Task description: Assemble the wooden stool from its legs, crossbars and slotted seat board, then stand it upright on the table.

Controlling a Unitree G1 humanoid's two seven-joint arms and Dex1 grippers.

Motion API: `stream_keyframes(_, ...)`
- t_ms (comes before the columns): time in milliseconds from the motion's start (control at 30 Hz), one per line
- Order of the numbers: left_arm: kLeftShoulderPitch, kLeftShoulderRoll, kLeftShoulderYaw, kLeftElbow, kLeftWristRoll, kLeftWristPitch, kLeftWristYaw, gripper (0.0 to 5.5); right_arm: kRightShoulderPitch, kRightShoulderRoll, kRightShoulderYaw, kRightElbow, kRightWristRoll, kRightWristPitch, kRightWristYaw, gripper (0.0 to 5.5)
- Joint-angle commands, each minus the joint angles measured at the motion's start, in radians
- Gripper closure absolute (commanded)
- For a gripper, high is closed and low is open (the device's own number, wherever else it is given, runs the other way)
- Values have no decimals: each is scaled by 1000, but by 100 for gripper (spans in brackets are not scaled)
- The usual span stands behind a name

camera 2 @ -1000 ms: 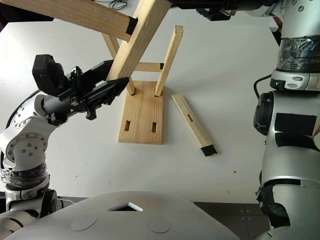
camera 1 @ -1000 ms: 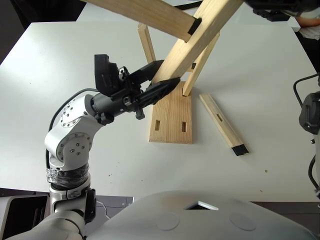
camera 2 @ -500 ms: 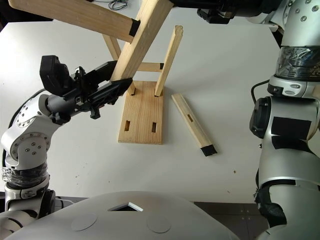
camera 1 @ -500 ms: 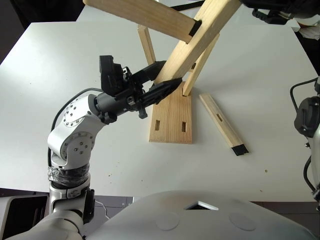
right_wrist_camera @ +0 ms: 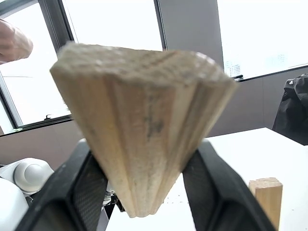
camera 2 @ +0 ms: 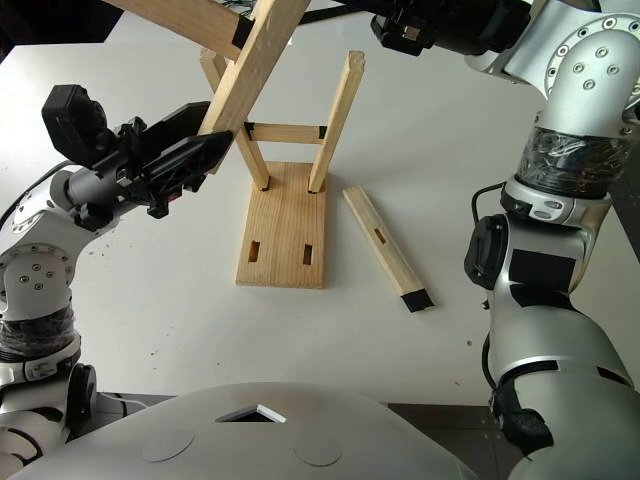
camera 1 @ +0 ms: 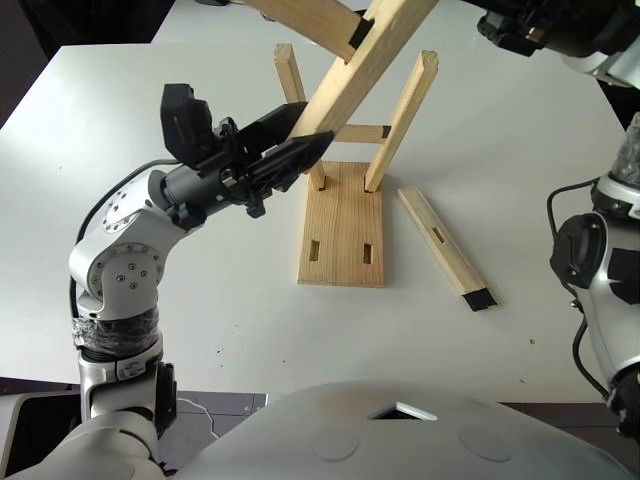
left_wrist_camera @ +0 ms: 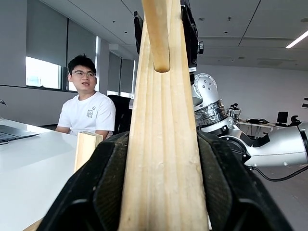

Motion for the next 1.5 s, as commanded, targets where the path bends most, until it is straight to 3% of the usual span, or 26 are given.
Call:
stream_keyframes(33,60,24,57,75,62,9,80,347,28,-12,-61,-74,37,-5,-81,339)
stream_keyframes(67,67,24,56,76,55,11,73,346,36,-9,-69,-84,46,-4,-98,339)
stream_keyframes(200,73,36,36,72,47,21,32,251,72,-14,-84,-121,88,4,-136,339)
stream_keyframes(433,30,55,30,60,51,44,39,143,75,-12,-60,-99,74,-17,-129,339)
stream_keyframes(633,224,105,-10,42,189,-2,-35,138,128,-68,-17,-106,-5,-100,-69,340)
stream_keyframes(767,367,78,7,22,217,-19,-17,138,208,-131,44,-167,-90,-184,6,340)
stream_keyframes(933,395,-147,173,13,221,-157,313,138,357,-225,34,-295,-95,-189,59,340)
stream_keyframes(1133,409,-456,216,-51,274,-310,710,138,493,-272,25,-436,-81,-185,43,340)
stream_keyframes(1333,315,-509,233,110,368,-336,897,138,652,-321,95,-490,-178,-289,102,340)
stream_keyframes(1500,277,-500,227,190,422,-350,919,138,660,-313,148,-447,-247,-375,116,340)
